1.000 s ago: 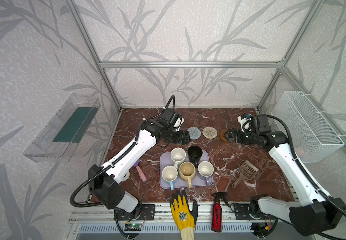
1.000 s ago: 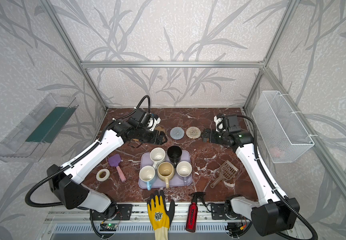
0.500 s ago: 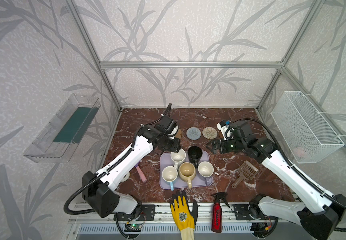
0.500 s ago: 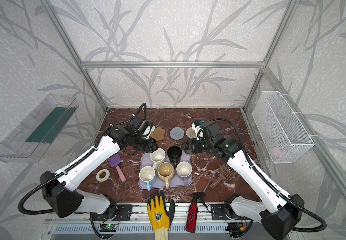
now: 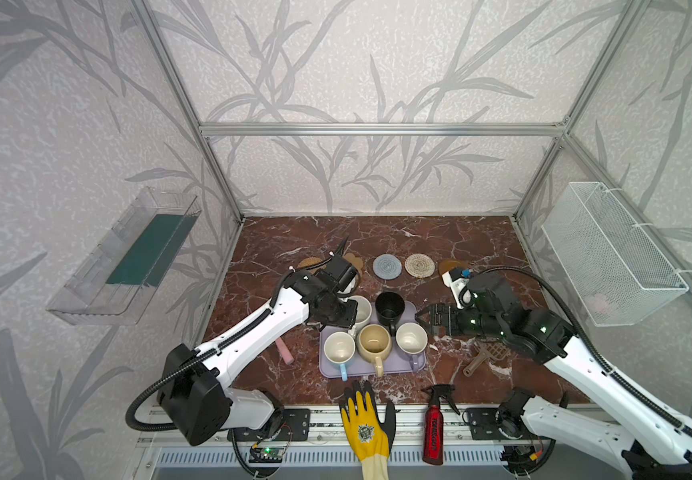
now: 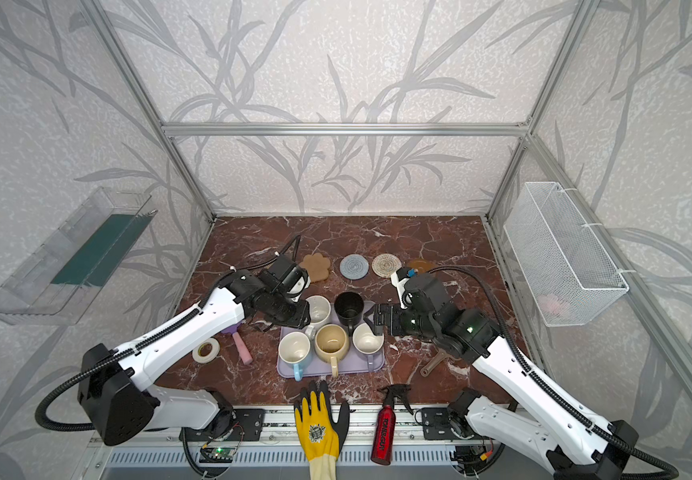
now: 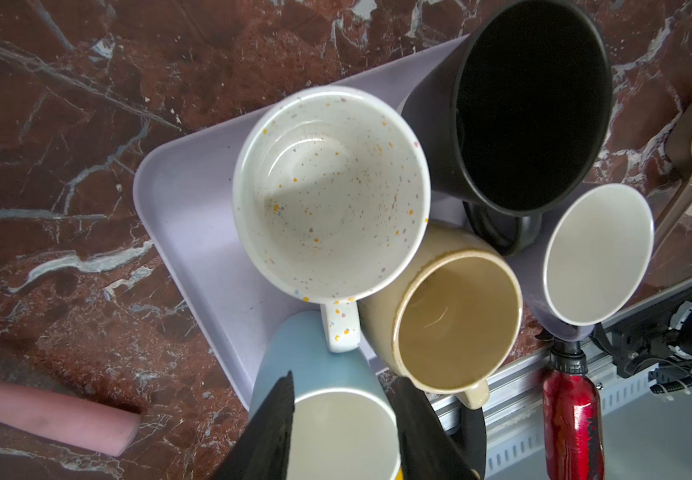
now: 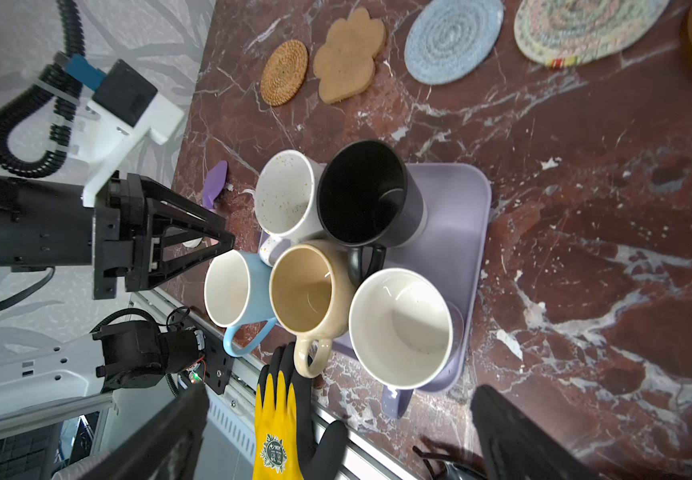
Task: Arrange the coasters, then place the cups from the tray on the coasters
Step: 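Bring both grippers back over the mug tray toward the white speckled mug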
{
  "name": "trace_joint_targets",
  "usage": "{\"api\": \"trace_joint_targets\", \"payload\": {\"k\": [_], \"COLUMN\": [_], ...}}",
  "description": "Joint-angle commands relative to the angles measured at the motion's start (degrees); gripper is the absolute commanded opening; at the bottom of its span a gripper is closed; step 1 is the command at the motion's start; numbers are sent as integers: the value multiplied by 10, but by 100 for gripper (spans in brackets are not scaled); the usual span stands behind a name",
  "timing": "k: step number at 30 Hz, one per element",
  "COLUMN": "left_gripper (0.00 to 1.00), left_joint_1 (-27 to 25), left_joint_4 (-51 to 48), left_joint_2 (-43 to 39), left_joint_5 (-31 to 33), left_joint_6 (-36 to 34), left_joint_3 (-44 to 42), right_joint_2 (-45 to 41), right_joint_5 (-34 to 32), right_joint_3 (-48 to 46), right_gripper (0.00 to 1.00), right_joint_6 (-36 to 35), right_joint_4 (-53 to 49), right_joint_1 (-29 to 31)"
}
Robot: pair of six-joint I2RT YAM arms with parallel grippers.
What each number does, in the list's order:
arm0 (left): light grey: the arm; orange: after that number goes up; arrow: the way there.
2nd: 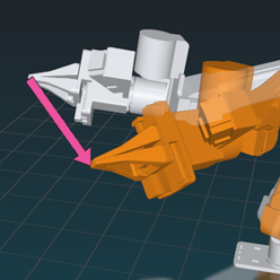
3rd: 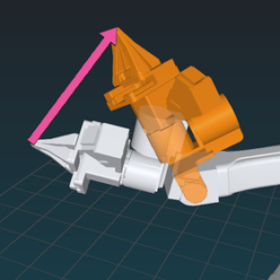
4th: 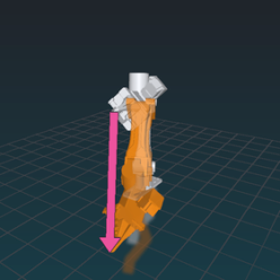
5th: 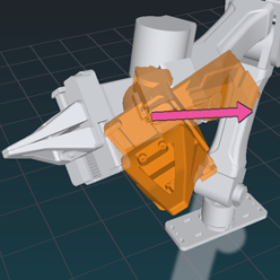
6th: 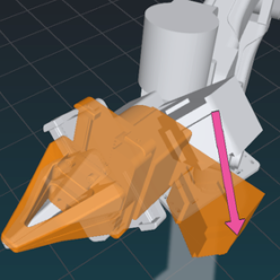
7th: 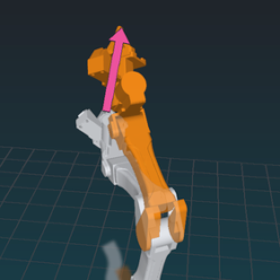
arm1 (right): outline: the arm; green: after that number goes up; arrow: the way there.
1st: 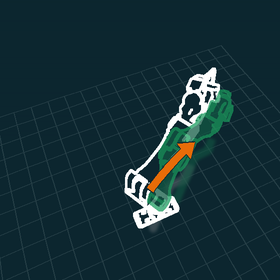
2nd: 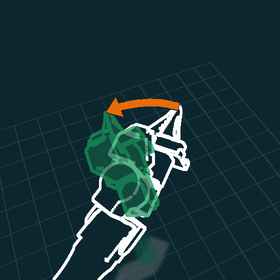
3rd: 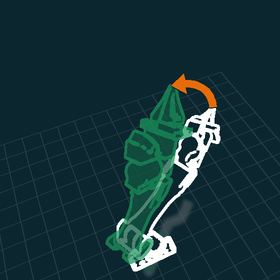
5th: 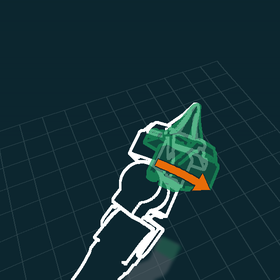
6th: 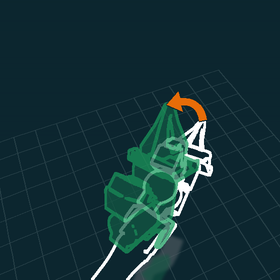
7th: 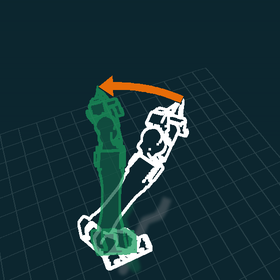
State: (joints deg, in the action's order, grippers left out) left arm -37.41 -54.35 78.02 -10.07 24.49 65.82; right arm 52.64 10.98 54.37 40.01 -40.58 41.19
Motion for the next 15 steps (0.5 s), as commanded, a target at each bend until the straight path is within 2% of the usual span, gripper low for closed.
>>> {"api": "trace_joint_targets", "payload": {"k": [1,11,15], "left_gripper": [42,39,39], "left_joint_1": [-6,-10,-16], "left_joint_4": [11,42,37], "left_joint_2": [-10,21,39], "left_joint_5": [16,44,41], "left_joint_6": [-4,-13,-17], "left_joint_3": [-14,-33,-31], "right_joint_2": [-10,51,70], "right_joint_5": [4,-25,-31], "right_joint_3": [-18,-23,-23], "right_gripper": [95,97,97], "right_joint_6": [34,28,29], "right_joint_4": [33,89,98], "right_joint_1": [13,90,101]}}
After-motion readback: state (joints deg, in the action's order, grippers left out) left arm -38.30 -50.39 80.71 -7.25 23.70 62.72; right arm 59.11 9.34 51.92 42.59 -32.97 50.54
